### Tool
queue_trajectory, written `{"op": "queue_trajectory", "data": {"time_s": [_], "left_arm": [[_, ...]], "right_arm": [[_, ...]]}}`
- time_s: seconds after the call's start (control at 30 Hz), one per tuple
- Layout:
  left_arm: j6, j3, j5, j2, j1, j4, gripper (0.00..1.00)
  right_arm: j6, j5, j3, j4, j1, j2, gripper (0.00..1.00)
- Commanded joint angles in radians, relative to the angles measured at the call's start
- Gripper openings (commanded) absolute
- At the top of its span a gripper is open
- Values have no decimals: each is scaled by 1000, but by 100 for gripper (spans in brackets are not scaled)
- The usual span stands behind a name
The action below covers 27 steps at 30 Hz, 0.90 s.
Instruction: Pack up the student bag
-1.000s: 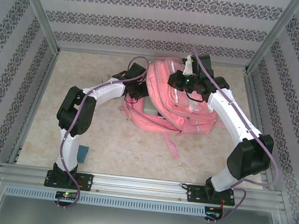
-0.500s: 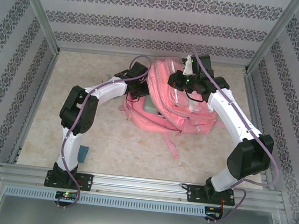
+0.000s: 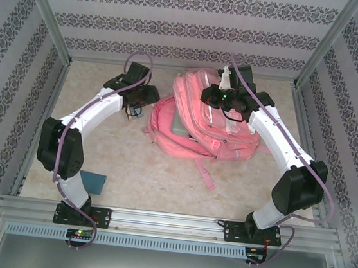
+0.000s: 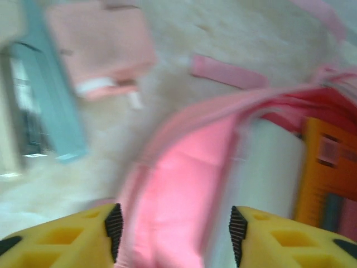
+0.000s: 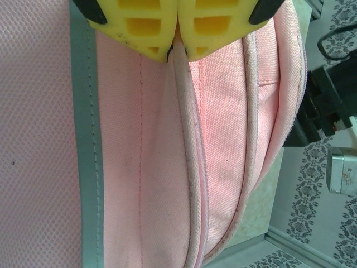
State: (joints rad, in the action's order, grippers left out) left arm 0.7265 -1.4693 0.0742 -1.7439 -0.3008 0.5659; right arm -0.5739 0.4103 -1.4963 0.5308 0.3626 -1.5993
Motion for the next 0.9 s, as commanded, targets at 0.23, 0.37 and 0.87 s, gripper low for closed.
{"op": "queue_trajectory", "data": {"time_s": [0.23,0.37,0.87], "left_arm": [[-119,-17,-92,-139,146,122,39],[-135,-36,-78,-198,166,113,39],[-144,-75,-33,-299,190,74,25]], "right_arm": [[1,63,-25,-86,27,17,0],[6,59,-31,-77,28,18,0],[10,56,-42,-58,29,15,0]]}}
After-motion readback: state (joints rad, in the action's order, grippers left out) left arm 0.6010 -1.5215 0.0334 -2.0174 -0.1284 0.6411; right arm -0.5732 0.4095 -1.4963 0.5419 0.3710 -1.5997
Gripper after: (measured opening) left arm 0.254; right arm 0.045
